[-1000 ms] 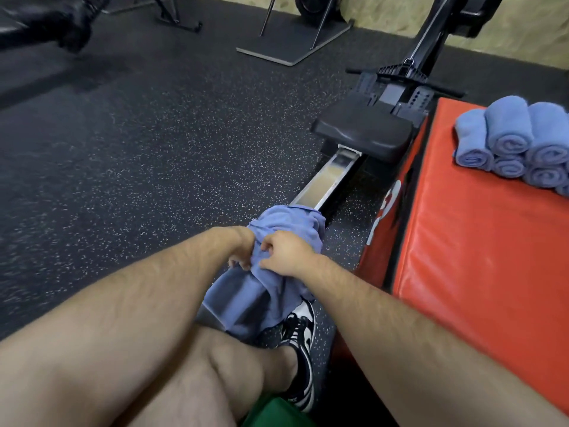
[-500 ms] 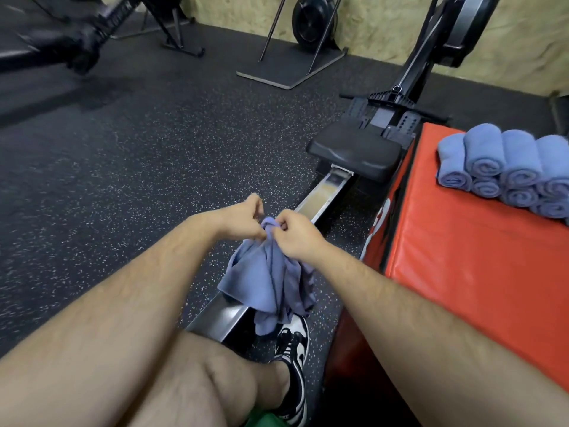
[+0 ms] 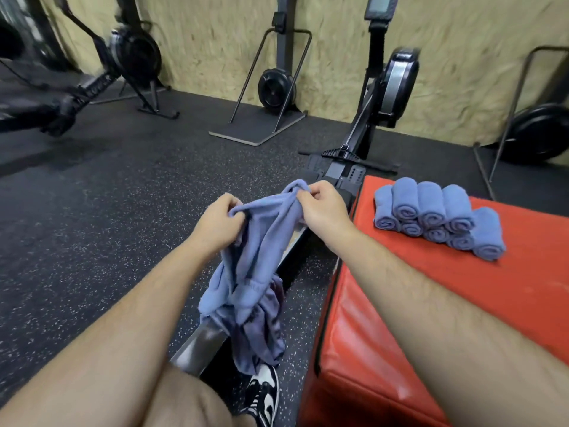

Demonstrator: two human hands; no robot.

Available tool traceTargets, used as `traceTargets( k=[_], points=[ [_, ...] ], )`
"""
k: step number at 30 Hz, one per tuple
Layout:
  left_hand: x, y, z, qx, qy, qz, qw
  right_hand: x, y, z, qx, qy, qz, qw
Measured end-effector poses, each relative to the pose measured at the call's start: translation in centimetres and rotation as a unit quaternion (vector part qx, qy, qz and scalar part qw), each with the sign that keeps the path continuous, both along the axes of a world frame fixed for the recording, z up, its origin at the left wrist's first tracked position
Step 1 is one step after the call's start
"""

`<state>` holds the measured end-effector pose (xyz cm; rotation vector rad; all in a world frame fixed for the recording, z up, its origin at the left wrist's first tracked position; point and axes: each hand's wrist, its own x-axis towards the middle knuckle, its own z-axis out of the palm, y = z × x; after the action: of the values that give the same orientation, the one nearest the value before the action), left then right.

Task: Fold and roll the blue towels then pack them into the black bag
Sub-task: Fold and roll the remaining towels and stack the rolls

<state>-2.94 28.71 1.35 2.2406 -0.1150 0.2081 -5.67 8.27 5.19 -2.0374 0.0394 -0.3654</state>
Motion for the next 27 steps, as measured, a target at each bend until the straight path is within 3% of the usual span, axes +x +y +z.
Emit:
traceTargets(
  k=[4,9,16,21,24,27],
  points=[
    [0.4,-3.9,2.9,-0.052,-0.040,0.011,0.998,-1.6,-5.2,3.5,0.059,-0.025,-0.078,0.995],
    [0.5,-10.6,8.1,-0.132,-0.095,-0.024,0.986,-5.4,-12.6,8.8,0.064,-0.081,-0.134,0.986],
    [1.1,-20.3,15.3,-0.074,-0.195,-0.105,0.972,-10.9,-24.5,14.8,0.096,-0.116,-0.252,0.956],
    [-0.1,-25.9,15.1,0.096,-0.224,-0.130,0.961,-16.3,-29.6,13.3,0.084,-0.007,-0.256,0.963],
    [-1.6,-28.4,12.9,0.076,-0.176,-0.168,0.967,-18.3,-30.7,10.9,0.099,0.071,-0.229,0.966],
    [-2.8,-30.0,10.6,-0.015,-0.093,-0.181,0.979,-19.5,-31.3,8.5,0.142,0.118,-0.204,0.961]
  ],
)
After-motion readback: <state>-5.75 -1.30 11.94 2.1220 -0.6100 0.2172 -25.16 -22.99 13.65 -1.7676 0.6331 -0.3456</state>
